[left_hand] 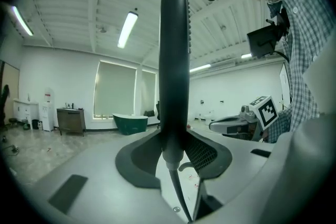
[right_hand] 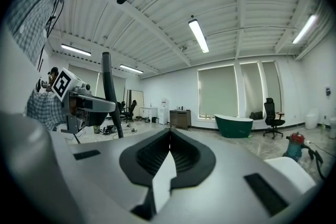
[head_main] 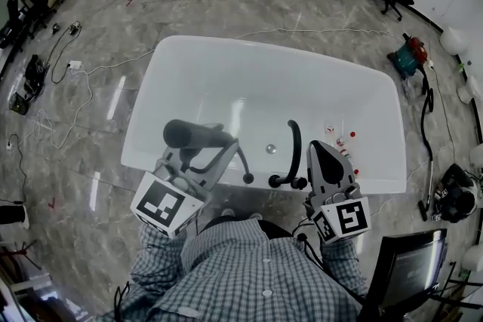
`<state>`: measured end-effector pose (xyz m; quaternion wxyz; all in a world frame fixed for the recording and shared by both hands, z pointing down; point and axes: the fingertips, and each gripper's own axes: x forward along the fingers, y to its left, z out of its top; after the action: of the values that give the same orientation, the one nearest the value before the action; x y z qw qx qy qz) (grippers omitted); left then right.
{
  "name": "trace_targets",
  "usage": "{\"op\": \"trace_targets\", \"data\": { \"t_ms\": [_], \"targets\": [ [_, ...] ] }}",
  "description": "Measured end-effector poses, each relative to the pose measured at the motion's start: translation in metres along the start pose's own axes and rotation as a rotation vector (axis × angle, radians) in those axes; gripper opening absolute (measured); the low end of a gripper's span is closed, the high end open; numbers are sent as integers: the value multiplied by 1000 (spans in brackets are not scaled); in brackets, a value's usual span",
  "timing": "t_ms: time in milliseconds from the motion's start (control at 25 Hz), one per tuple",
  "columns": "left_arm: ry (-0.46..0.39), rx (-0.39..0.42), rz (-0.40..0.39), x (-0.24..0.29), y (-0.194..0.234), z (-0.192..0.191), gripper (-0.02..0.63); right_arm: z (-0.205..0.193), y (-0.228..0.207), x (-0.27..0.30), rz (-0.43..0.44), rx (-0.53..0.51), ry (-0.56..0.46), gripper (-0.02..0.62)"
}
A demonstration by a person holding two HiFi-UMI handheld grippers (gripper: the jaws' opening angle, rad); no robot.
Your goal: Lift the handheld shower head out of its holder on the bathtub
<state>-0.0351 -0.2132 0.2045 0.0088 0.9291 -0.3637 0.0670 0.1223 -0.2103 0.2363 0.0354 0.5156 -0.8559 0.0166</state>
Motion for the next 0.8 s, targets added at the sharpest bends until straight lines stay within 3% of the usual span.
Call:
{"op": "trace_targets", "data": {
  "t_ms": [800],
  "targets": [
    [-162,-41,28,-17,9,47,140,18,-2,-5,-6,7,-53,15]
  ]
}}
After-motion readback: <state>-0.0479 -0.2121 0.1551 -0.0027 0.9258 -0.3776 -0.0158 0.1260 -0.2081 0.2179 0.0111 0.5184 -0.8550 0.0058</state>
